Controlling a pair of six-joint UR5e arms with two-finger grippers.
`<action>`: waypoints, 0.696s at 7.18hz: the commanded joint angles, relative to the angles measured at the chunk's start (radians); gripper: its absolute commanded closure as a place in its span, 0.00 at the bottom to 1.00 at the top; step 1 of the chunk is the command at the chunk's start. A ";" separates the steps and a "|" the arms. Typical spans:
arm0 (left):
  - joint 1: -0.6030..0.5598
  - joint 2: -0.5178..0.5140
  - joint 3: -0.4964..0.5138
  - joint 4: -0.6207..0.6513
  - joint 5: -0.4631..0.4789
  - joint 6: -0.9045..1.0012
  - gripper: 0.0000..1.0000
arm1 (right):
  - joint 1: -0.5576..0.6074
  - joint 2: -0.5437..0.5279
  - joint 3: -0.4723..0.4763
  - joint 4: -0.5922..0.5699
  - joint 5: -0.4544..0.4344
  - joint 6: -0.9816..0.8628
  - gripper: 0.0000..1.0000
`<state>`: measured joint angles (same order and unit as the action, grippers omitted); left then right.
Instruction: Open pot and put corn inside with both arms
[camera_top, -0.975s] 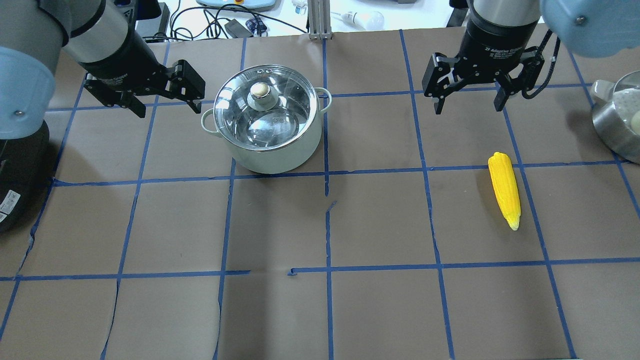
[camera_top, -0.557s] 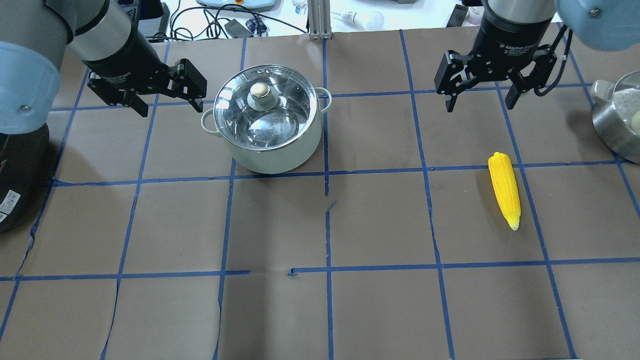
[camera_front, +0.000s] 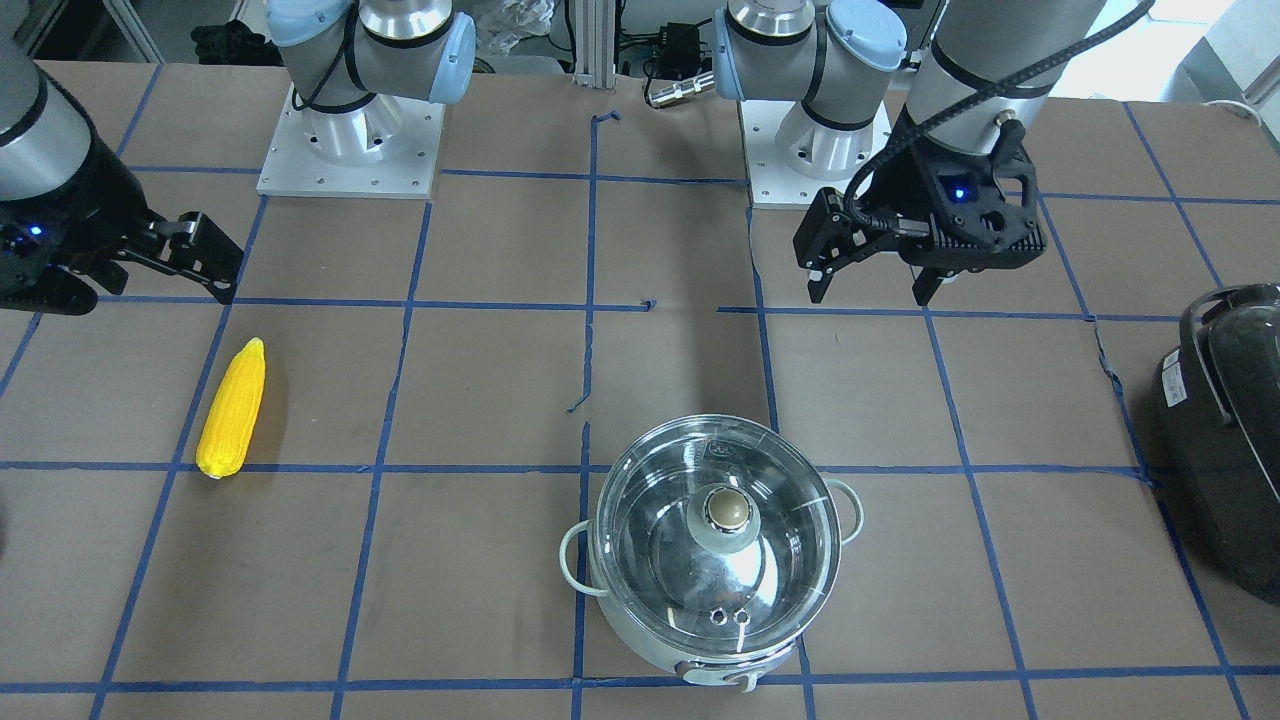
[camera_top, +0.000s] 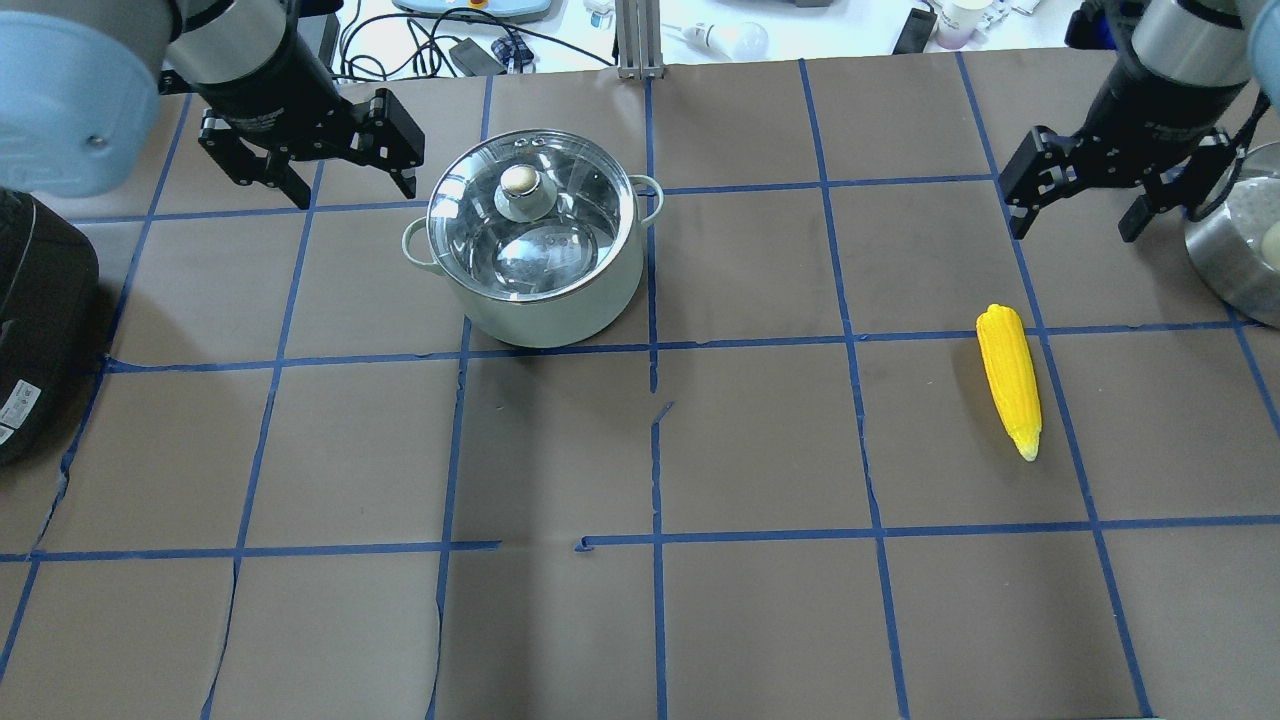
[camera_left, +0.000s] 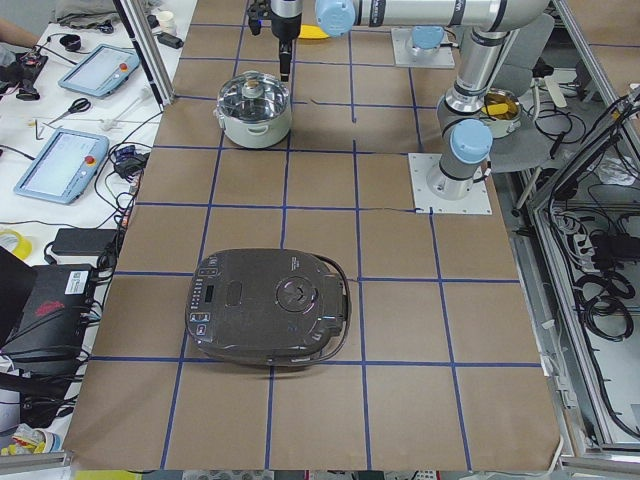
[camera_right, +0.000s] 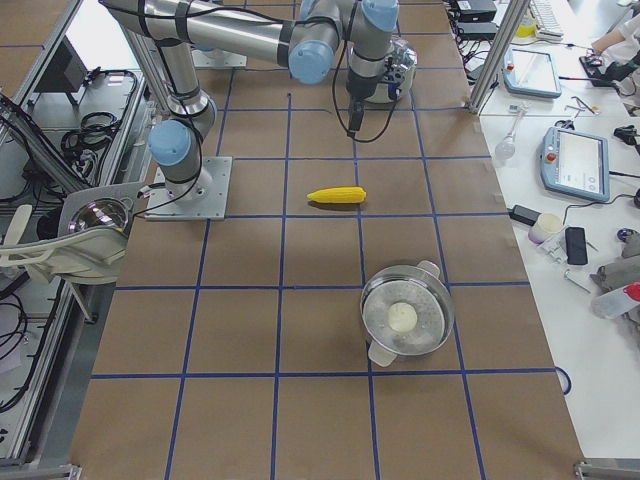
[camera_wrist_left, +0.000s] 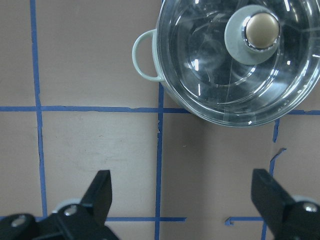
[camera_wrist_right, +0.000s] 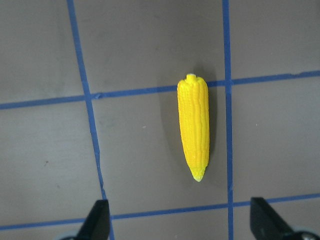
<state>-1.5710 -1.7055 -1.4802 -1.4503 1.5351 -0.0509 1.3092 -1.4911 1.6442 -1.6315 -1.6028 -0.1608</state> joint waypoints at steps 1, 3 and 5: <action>-0.044 -0.165 0.081 0.054 0.003 -0.013 0.00 | -0.021 0.005 0.212 -0.242 0.006 -0.016 0.00; -0.117 -0.265 0.092 0.183 0.005 -0.129 0.00 | -0.024 0.029 0.391 -0.497 -0.008 -0.112 0.00; -0.132 -0.321 0.093 0.261 0.005 -0.126 0.00 | -0.071 0.078 0.428 -0.521 -0.008 -0.131 0.00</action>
<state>-1.6912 -1.9905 -1.3883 -1.2431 1.5397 -0.1725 1.2721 -1.4434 2.0428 -2.1238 -1.6110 -0.2735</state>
